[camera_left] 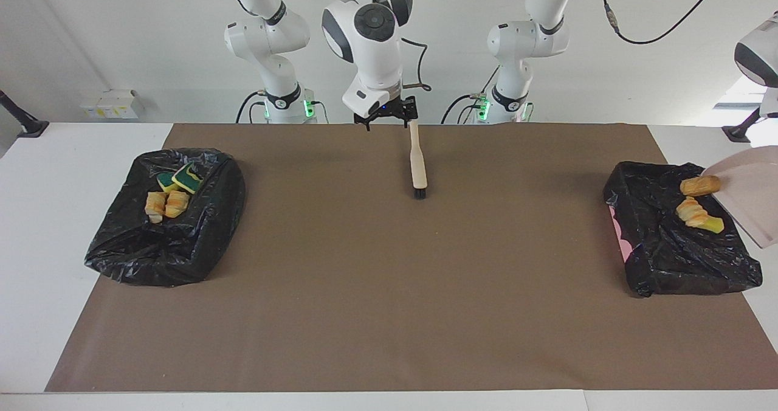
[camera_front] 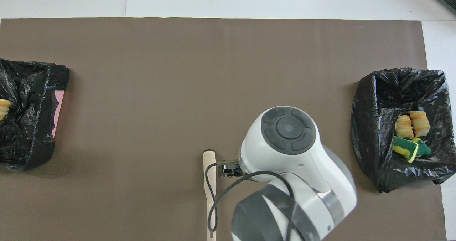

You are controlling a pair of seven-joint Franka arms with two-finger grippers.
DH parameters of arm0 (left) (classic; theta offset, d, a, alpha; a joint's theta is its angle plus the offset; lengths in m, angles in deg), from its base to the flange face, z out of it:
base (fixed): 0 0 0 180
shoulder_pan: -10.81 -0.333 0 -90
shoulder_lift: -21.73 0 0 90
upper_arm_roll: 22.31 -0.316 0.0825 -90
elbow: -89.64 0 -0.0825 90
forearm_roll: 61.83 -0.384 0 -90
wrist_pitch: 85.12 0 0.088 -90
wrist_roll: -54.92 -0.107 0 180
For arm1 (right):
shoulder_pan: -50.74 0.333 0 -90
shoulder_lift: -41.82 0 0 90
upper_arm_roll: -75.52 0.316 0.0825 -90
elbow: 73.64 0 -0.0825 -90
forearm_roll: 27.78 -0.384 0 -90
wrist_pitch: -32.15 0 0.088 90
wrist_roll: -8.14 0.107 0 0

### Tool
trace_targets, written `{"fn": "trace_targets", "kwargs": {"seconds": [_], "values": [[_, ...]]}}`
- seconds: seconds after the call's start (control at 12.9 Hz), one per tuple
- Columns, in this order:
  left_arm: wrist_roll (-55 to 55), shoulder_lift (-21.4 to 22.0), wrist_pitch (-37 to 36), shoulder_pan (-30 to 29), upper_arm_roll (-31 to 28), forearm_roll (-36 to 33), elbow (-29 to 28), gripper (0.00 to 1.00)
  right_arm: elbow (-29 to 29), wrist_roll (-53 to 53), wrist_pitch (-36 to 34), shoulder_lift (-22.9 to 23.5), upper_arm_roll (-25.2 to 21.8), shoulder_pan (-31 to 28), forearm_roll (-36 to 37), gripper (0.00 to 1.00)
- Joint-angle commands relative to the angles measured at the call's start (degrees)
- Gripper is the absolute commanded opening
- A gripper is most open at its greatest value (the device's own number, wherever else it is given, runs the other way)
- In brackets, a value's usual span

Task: Sweep and dump trash in bin
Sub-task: 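Lay the brush on the mat with the right gripper and withdraw, then place the empty dustpan on the mat center with the left gripper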

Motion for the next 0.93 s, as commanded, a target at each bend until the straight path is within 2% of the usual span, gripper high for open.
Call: {"fn": "trace_targets", "kwargs": {"seconds": [0.0,0.08,0.23,0.39,0.47,0.62,0.7,0.85], "values": [[1.18,3.57,-0.44,1.36,0.88,-5.62,-2.91,0.00,-0.58,-10.29,-1.28,-3.24,0.33,-5.97,1.38,1.00],[1.18,4.97,-2.53,1.36,2.97,-5.54,-3.70,0.00,-0.66,-12.06,-1.37,-3.77,0.06,-7.55,2.60,1.00],[3.45,7.17,-12.95,1.28,9.64,-4.05,-4.84,0.00,-0.66,-14.00,-1.89,-4.56,-0.90,-9.93,3.84,1.00],[8.55,8.32,-18.17,1.28,14.58,1.72,-6.17,0.00,-1.19,-18.13,-1.90,-4.65,-1.96,-11.87,3.84,1.00],[9.35,8.32,-19.24,1.36,15.03,6.71,-6.17,0.00,-1.28,-19.36,-1.98,-4.65,-2.14,-12.22,3.93,1.00],[13.90,8.14,-18.73,1.36,15.82,20.93,-7.04,0.00,-2.32,-19.73,-1.98,-4.74,-3.62,-12.75,3.93,1.00],[16.80,8.06,-18.72,1.36,16.96,24.66,-8.00,0.00,-3.46,-19.81,-2.16,-4.74,-4.76,-12.75,4.63,1.00],[25.48,7.79,-20.03,1.36,22.13,26.79,-8.89,0.00,-4.78,-22.87,-2.16,-4.74,-9.41,-11.44,7.52,1.00]]}}
